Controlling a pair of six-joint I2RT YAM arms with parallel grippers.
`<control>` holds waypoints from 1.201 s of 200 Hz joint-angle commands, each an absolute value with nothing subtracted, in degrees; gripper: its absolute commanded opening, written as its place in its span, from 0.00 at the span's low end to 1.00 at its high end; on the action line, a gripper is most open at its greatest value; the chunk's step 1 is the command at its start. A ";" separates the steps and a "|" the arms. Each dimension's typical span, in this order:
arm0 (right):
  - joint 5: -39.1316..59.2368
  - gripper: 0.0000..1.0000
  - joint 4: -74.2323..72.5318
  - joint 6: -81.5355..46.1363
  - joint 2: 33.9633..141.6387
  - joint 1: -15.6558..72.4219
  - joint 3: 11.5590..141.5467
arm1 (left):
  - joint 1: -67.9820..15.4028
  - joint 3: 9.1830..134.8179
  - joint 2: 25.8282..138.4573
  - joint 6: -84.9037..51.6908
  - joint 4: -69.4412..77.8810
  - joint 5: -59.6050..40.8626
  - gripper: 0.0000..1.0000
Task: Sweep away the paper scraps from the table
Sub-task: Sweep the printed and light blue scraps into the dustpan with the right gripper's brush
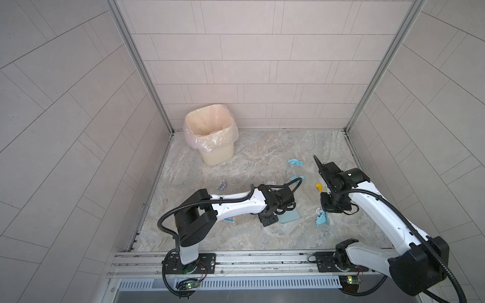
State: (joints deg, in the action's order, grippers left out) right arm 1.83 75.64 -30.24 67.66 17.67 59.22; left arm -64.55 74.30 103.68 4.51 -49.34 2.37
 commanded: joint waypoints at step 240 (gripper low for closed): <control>2.24 0.00 79.25 -21.79 76.93 24.69 68.63 | -66.63 75.23 107.99 8.56 -50.91 -1.37 0.00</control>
State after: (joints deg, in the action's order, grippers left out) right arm 1.26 78.15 -22.44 76.40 24.71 67.92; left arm -67.18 72.95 107.11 7.31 -51.51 -0.01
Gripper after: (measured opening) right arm 0.120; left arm 0.211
